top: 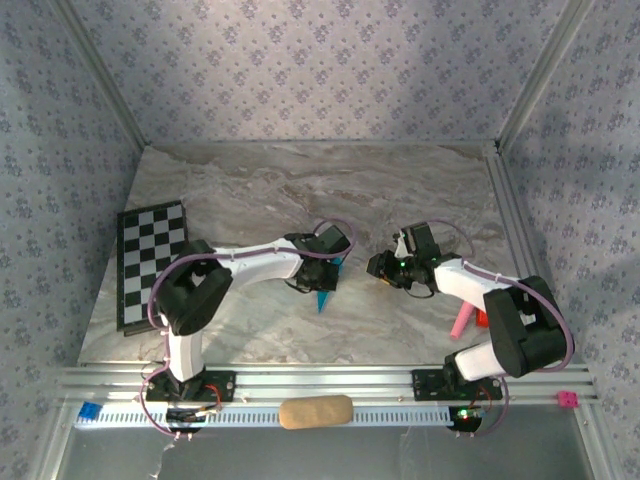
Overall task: Fold a paper plane with a square sheet of paper (pick it up from the middle)
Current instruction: Move a paper plane to the center of the table.
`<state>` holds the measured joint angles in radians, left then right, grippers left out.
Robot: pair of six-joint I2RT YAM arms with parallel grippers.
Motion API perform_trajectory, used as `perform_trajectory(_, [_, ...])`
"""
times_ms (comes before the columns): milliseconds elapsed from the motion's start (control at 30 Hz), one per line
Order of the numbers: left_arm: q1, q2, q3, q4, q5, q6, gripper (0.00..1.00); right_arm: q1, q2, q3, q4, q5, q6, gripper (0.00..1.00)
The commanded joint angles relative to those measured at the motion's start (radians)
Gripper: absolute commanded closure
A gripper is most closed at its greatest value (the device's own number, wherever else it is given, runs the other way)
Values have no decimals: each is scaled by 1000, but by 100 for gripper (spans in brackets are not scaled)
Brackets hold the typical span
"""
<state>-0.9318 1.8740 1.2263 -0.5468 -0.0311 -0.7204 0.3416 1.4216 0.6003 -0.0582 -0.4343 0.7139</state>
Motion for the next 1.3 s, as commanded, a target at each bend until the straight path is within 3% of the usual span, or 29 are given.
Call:
perform_trajectory(0, [-5,13,7,5,-6,-21,89,0,-17,0,-16,-12,-10,62])
perform_trajectory(633, [-34,83,68,-66,-83,-20,80,0,-2,-10,-4,-9,-13,61])
perform_trajectory(1267, [-55,186,134,-109,-171,-155,65,-40,-58,-9,-28,-44,-59,60])
